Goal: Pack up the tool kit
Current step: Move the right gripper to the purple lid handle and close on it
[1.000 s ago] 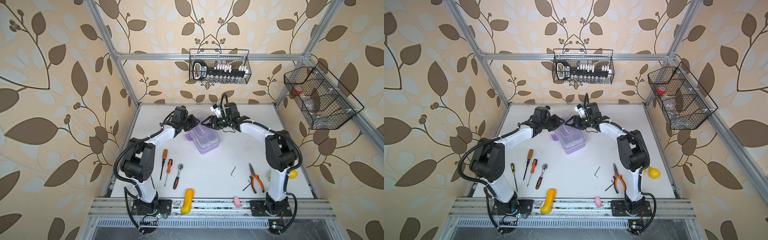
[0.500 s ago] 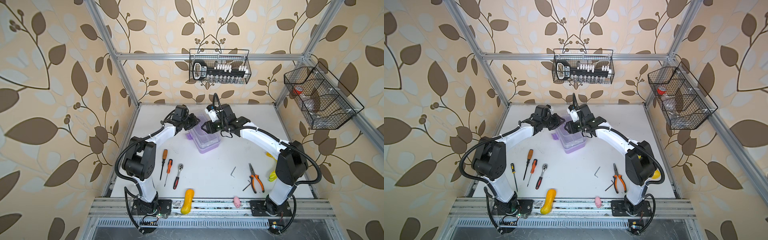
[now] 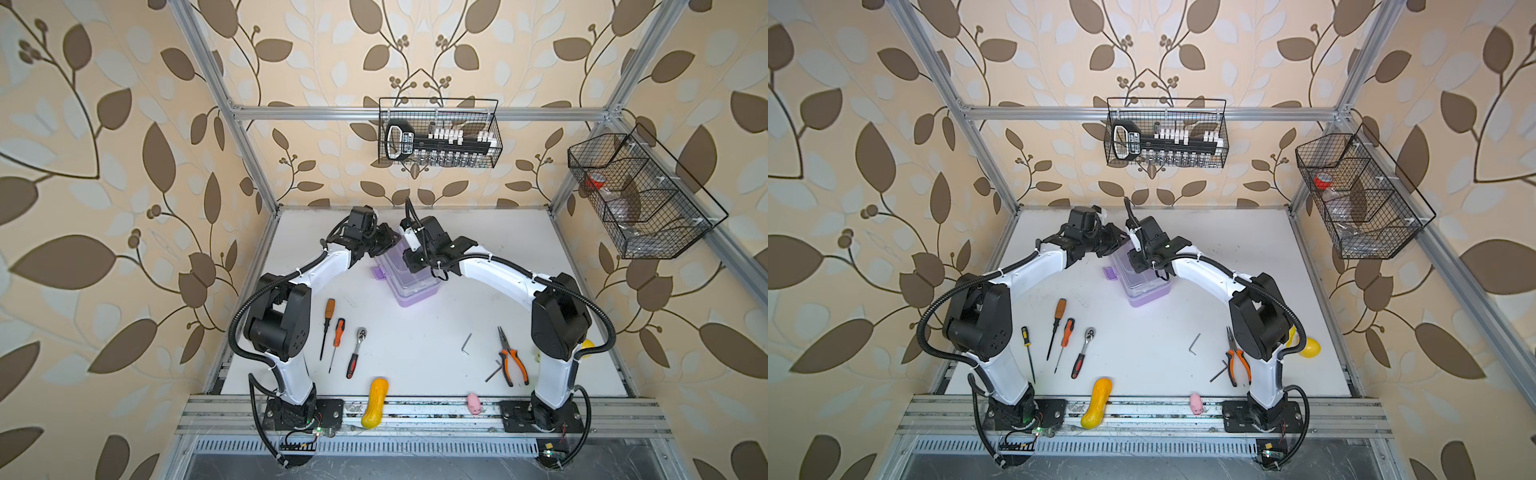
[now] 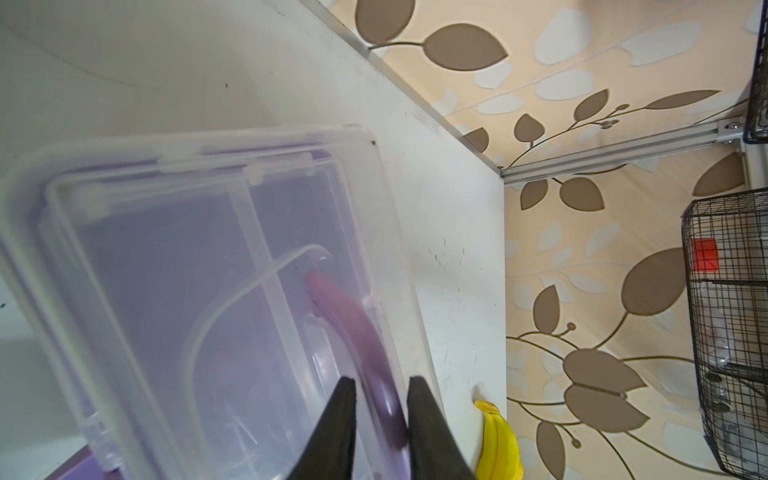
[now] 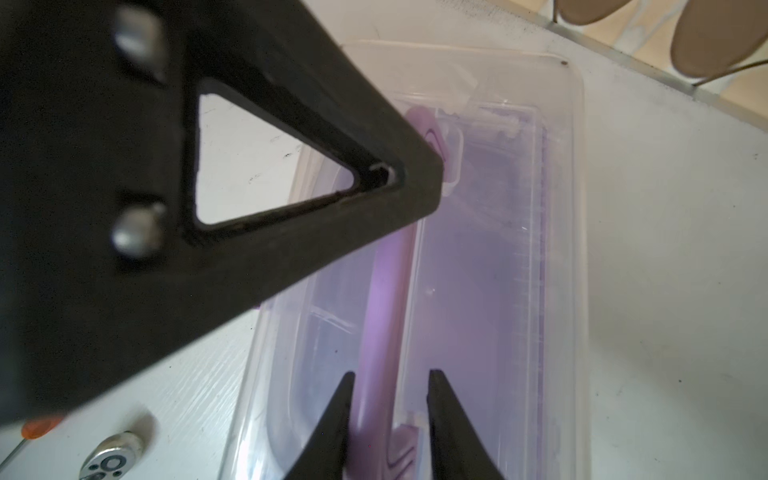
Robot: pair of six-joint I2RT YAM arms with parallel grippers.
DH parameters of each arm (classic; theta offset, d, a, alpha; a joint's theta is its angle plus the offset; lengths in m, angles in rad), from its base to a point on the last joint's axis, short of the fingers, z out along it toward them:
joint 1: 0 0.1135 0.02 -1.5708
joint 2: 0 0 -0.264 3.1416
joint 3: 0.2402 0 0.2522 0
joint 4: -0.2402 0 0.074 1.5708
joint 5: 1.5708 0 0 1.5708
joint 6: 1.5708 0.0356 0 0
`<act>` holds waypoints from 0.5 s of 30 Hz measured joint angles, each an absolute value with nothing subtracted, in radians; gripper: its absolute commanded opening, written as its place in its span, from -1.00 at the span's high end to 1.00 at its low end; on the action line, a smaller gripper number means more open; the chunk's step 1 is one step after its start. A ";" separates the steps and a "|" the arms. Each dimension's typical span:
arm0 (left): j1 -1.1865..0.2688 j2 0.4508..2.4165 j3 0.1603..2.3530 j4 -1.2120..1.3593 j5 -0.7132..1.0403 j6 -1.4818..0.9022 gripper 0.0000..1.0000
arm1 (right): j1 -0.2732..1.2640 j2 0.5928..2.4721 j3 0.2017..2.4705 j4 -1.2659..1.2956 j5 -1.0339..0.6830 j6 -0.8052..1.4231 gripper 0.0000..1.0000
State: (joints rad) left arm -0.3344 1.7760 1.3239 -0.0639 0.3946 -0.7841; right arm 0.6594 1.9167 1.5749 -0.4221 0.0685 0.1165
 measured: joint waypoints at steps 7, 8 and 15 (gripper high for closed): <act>-0.334 1.755 1.322 -0.069 0.410 -0.783 -0.07 | 0.659 1.916 1.575 -0.421 0.101 0.121 0.74; -0.334 1.740 1.318 -0.073 0.410 -0.781 -0.09 | 0.659 1.916 1.575 -0.421 0.101 0.122 0.76; -0.332 1.503 1.243 -0.109 0.337 -0.749 -0.13 | 0.604 1.907 1.575 -0.424 -0.004 0.173 0.83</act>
